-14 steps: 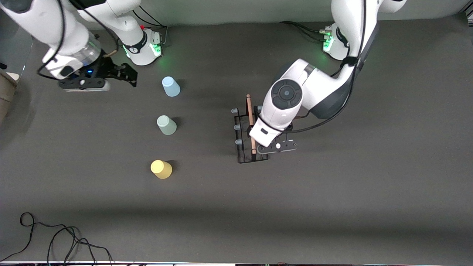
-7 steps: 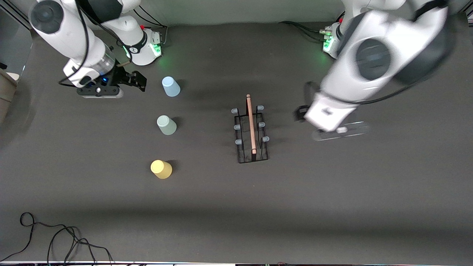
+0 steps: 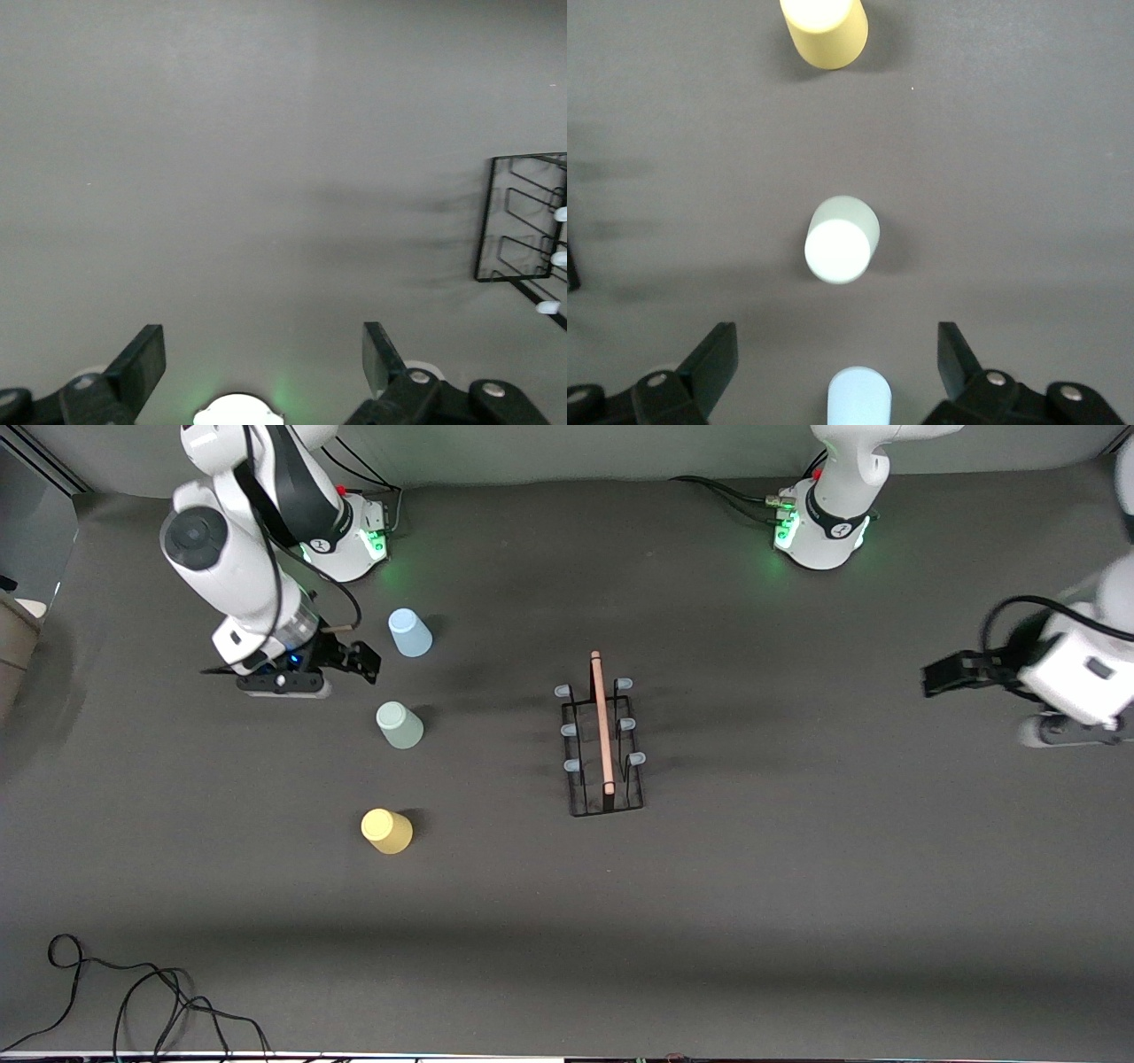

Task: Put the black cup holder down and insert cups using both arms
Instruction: 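Lower the right gripper onto the light green cup and grasp it, then lift the green cup and carry it over the rack with the right gripper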

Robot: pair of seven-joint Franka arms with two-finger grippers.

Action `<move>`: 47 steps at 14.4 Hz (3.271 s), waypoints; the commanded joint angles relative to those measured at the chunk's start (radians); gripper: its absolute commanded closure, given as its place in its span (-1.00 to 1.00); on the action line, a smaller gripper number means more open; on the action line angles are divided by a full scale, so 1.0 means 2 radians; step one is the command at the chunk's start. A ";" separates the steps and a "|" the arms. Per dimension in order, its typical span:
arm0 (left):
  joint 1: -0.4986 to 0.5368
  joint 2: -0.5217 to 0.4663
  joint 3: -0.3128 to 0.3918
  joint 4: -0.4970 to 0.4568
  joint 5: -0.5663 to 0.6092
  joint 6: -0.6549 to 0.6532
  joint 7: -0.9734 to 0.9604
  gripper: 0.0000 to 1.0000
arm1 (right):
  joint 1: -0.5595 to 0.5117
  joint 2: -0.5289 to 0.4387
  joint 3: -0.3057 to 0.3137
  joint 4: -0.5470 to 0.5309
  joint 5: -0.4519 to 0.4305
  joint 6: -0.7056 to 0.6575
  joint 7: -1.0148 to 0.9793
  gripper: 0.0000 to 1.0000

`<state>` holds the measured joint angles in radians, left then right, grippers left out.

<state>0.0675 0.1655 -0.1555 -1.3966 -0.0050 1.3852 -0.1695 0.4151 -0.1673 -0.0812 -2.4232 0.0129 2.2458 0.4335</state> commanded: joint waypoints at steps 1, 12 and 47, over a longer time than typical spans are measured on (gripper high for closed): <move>0.002 -0.003 -0.007 -0.018 0.006 -0.002 0.005 -0.97 | 0.009 0.065 -0.001 -0.009 -0.004 0.076 0.021 -1.00; 0.002 -0.005 -0.007 -0.013 0.006 -0.031 0.011 -0.98 | 0.021 0.154 0.000 -0.033 -0.004 0.192 0.022 -1.00; -0.066 -0.107 0.091 -0.165 -0.002 0.064 0.050 -1.00 | 0.233 0.238 0.006 0.375 0.000 -0.129 0.312 0.45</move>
<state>-0.0601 -0.0375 0.0198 -1.7176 -0.0059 1.5066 -0.0837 0.8405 0.2563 -0.0584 -1.7571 0.0129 2.0251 0.9922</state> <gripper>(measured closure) 0.000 0.344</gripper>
